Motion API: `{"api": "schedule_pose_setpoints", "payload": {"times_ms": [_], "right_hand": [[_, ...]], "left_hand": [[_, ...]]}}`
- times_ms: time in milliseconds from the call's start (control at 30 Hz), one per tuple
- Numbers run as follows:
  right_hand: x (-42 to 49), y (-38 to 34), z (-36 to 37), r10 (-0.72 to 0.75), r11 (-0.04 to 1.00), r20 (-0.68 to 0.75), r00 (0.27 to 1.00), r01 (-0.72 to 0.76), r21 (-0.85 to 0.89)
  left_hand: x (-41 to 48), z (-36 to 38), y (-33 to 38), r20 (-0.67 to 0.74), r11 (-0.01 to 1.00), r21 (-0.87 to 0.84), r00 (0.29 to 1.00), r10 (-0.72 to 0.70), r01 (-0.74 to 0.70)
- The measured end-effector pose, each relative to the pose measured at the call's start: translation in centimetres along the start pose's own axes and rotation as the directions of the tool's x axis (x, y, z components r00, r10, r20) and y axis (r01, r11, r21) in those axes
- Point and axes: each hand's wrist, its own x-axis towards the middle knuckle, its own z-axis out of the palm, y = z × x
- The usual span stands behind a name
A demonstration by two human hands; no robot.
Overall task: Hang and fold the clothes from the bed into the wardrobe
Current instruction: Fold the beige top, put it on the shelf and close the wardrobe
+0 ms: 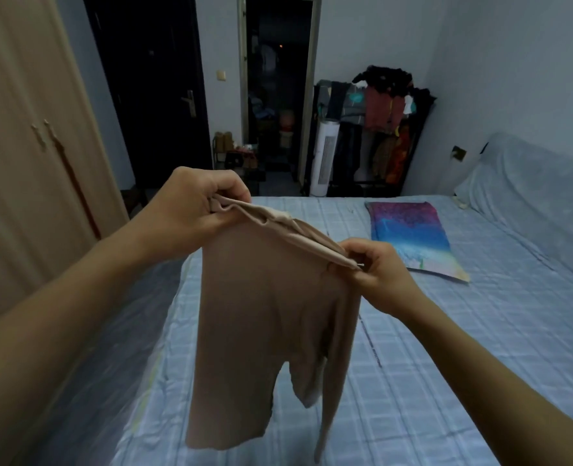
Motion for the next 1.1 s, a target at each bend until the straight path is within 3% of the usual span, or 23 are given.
{"api": "schedule_pose_setpoints", "payload": {"times_ms": [233, 400, 600, 700, 833, 967, 1100], "right_hand": [[3.9, 5.1, -1.2, 0.018, 1.0, -0.003, 1.0, -0.018, 0.018], [8.9, 12.1, -1.8, 0.07, 0.997, -0.026, 0.997, -0.071, -0.038], [16.7, 22.0, -1.7, 0.16, 0.983, -0.174, 0.972, -0.173, -0.062], [19.7, 25.0, -2.6, 0.172, 0.982, -0.298, 0.939, -0.189, -0.028], [22.2, 25.2, -5.1, 0.081, 0.994, -0.375, 0.924, -0.101, -0.033], [22.7, 24.0, -7.2, -0.036, 0.993, -0.316, 0.948, -0.001, -0.116], [20.5, 24.2, -7.4, -0.042, 0.986, -0.261, 0.964, -0.003, -0.17]], "left_hand": [[3.1, 2.8, -3.1, -0.027, 0.997, -0.036, 0.997, -0.069, 0.068], [7.8, 7.7, -9.5, -0.011, 0.99, 0.069, 0.992, -0.123, 0.124], [15.2, 15.1, -18.6, -0.044, 0.963, 0.15, 0.975, -0.22, 0.224], [18.5, 16.6, -20.9, -0.093, 0.968, 0.164, 0.98, -0.175, 0.189], [21.1, 17.0, -21.1, -0.158, 0.982, 0.167, 0.985, -0.063, 0.09], [21.6, 16.9, -20.4, -0.212, 0.98, 0.198, 0.976, 0.044, -0.001], [19.2, 17.5, -19.7, -0.184, 0.985, 0.173, 0.982, 0.045, -0.012]]}}
